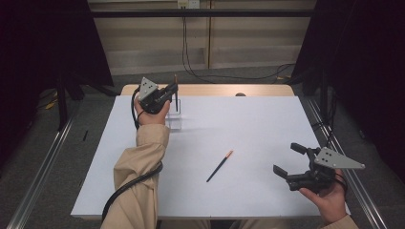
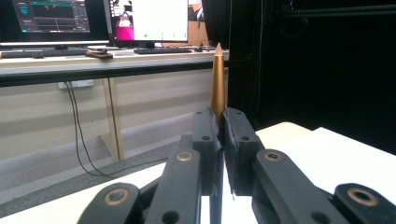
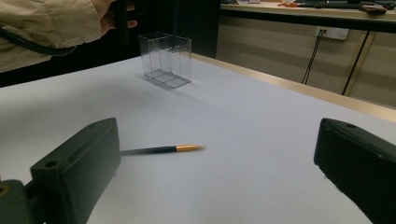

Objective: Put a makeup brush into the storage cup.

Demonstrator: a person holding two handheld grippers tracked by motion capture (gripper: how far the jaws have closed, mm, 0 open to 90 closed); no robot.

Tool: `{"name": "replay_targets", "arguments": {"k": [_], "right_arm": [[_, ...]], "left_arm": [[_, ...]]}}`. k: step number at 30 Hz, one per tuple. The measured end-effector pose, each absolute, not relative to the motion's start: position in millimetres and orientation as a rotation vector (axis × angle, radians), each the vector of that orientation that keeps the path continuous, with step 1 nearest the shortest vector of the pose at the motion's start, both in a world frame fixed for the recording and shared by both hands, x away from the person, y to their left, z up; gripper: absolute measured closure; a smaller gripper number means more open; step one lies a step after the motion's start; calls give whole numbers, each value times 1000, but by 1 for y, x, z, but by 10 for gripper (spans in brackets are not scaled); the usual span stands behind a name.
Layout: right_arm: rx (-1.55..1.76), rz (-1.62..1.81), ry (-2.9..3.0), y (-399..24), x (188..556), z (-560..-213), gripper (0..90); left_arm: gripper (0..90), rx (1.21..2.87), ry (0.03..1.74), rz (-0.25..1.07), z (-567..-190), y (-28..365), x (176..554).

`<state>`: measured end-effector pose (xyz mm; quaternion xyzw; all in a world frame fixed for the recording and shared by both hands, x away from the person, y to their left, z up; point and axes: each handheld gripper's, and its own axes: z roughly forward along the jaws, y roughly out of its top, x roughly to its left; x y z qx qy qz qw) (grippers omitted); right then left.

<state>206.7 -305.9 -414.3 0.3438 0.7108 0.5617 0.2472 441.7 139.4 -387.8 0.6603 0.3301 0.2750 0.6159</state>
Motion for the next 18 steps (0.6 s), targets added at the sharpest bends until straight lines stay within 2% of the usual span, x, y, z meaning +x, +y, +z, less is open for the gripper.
{"name": "replay_targets", "arguments": {"k": [18], "right_arm": [[932, 1533, 1943, -305, 207, -414, 2]], "left_arm": [[836, 1513, 772, 633, -399, 140, 437]]}}
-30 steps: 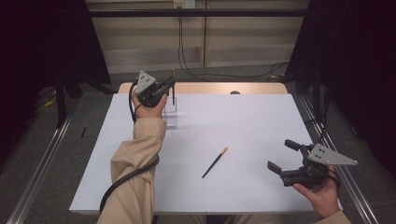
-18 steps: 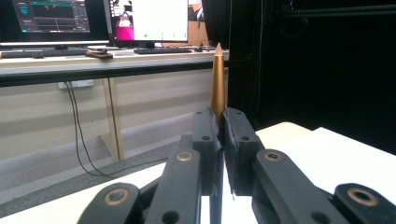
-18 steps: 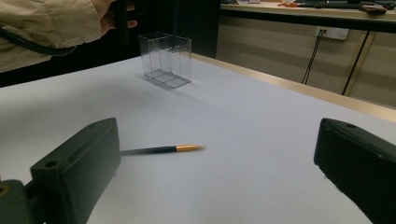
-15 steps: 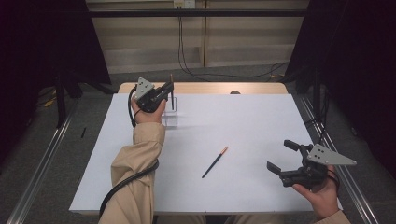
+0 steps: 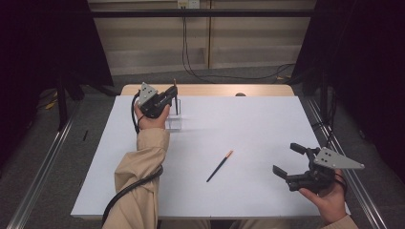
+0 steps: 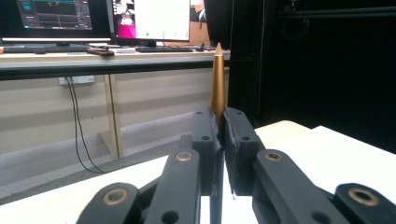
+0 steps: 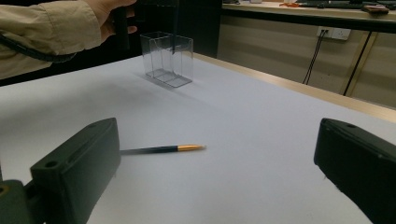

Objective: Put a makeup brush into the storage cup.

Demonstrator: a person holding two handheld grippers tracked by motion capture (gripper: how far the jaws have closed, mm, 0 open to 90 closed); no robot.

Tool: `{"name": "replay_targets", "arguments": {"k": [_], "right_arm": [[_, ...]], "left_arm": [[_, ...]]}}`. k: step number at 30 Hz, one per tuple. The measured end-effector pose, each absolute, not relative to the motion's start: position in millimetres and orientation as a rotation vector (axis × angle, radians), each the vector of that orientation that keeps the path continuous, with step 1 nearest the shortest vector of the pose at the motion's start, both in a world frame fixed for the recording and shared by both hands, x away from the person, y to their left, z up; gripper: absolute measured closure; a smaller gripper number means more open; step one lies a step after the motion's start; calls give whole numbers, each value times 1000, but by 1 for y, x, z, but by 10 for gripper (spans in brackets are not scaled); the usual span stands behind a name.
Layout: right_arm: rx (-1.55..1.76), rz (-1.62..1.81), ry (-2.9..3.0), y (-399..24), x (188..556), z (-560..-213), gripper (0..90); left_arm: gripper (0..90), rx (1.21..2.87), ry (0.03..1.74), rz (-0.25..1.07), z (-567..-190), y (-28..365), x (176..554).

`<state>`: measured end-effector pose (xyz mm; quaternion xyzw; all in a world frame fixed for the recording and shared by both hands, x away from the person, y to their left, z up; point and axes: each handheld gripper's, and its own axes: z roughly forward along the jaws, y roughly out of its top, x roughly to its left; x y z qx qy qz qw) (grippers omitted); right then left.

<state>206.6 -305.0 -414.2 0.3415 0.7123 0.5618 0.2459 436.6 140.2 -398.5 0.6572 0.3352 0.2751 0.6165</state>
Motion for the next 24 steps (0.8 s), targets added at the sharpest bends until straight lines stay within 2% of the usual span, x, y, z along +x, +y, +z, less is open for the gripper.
{"name": "replay_targets", "arguments": {"k": [24], "right_arm": [[924, 1541, 1951, -304, 206, -414, 2]], "left_arm": [[834, 1528, 784, 620, -413, 135, 433]]}}
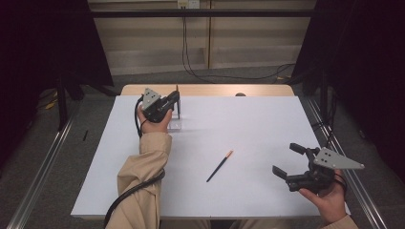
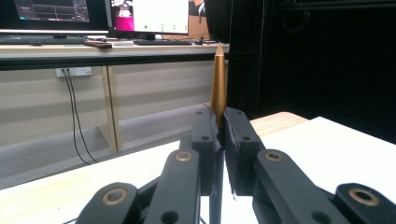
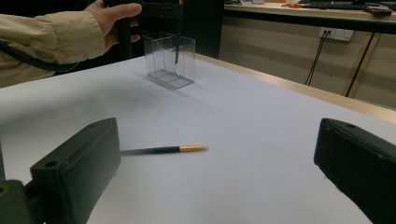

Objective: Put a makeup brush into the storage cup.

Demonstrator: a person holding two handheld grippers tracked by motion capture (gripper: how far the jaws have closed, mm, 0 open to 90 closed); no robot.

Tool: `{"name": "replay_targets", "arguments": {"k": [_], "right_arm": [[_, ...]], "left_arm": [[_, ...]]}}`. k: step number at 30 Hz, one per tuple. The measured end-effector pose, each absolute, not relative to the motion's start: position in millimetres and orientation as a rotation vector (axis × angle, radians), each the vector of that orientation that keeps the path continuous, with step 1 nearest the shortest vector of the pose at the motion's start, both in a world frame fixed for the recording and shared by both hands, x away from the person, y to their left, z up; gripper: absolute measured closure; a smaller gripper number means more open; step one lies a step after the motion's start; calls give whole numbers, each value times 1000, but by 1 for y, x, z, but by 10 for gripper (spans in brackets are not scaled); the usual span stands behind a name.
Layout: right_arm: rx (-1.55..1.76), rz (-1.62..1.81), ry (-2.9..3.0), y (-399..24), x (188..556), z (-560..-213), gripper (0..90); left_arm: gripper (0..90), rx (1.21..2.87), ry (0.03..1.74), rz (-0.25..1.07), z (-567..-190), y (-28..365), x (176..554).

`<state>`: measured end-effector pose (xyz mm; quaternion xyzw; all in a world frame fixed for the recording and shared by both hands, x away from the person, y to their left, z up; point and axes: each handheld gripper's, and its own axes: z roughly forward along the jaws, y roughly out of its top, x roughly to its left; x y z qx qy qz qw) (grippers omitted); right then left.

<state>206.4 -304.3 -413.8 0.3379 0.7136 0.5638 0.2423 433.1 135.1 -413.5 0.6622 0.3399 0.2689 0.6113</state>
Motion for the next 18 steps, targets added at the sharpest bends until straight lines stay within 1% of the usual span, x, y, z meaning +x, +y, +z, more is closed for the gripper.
{"name": "replay_targets", "arguments": {"k": [7, 9, 10, 12, 14, 15, 17, 18], "right_arm": [[923, 1540, 1952, -304, 206, -414, 2], [922, 1543, 1949, -304, 207, -414, 2], [920, 1542, 1949, -304, 207, -414, 2], [918, 1547, 1948, -303, 207, -413, 2], [914, 1542, 1954, -303, 207, -413, 2], [917, 1542, 1955, -302, 207, -413, 2], [918, 1539, 1954, -302, 207, -414, 2], [917, 1539, 1952, -302, 207, -414, 2]], "left_arm": [[832, 1533, 786, 614, -414, 135, 433], [816, 1530, 792, 606, -414, 135, 433], [788, 1528, 794, 600, -415, 135, 433], [690, 1527, 805, 594, -414, 135, 433], [639, 1532, 808, 601, -414, 135, 433], [591, 1526, 809, 592, -414, 134, 434], [467, 1524, 803, 606, -413, 135, 434], [435, 1522, 804, 597, -412, 135, 434]]}}
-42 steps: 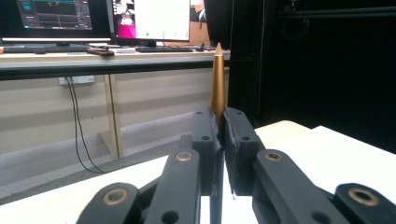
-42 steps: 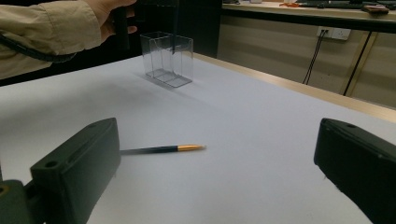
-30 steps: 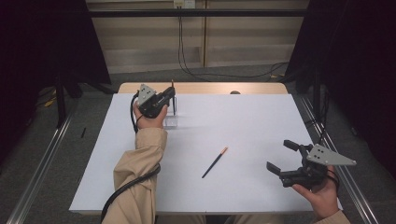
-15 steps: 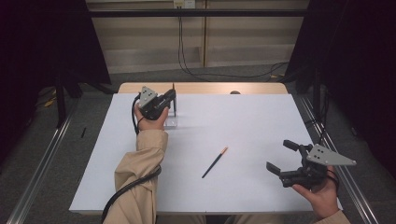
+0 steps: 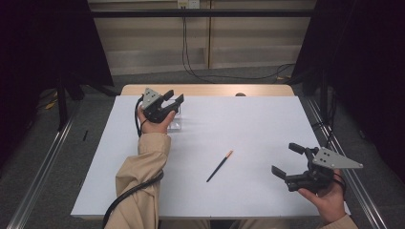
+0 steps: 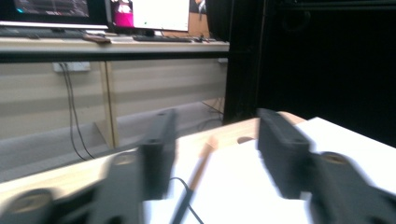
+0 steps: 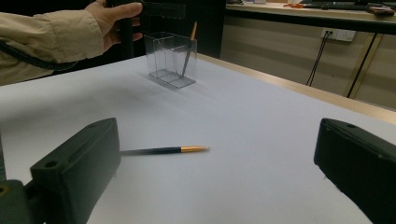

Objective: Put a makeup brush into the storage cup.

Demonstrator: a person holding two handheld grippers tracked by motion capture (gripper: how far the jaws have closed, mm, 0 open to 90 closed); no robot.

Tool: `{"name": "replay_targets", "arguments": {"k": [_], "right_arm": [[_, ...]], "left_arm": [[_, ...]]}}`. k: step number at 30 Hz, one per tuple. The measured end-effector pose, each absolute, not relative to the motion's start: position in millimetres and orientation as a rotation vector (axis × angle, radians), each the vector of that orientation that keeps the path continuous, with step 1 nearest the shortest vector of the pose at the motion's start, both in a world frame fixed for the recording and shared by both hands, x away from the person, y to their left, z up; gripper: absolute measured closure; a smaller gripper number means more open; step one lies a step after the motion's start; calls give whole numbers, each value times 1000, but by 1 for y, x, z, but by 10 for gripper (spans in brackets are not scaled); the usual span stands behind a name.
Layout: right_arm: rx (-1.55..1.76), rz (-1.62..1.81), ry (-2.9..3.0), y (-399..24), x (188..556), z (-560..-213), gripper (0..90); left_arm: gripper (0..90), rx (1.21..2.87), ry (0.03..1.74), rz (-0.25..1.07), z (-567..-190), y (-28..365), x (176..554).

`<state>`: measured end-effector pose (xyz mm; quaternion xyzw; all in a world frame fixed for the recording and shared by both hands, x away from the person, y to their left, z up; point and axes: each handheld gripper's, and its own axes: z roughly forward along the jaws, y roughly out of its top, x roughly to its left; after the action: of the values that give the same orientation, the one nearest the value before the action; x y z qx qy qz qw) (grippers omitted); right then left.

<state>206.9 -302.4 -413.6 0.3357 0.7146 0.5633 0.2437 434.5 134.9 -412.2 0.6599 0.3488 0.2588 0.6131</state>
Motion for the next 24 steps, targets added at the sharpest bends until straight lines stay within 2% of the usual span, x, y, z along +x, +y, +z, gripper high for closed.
{"name": "replay_targets", "arguments": {"k": [5, 17, 24], "right_arm": [[918, 1534, 1954, -303, 206, -414, 2], [913, 1530, 1959, -301, 206, -414, 2], [912, 1530, 1963, -299, 207, -414, 2]], "left_arm": [[308, 1502, 808, 567, -410, 136, 434], [168, 1499, 790, 546, -404, 141, 428], [138, 1495, 770, 521, -403, 146, 422]]}}
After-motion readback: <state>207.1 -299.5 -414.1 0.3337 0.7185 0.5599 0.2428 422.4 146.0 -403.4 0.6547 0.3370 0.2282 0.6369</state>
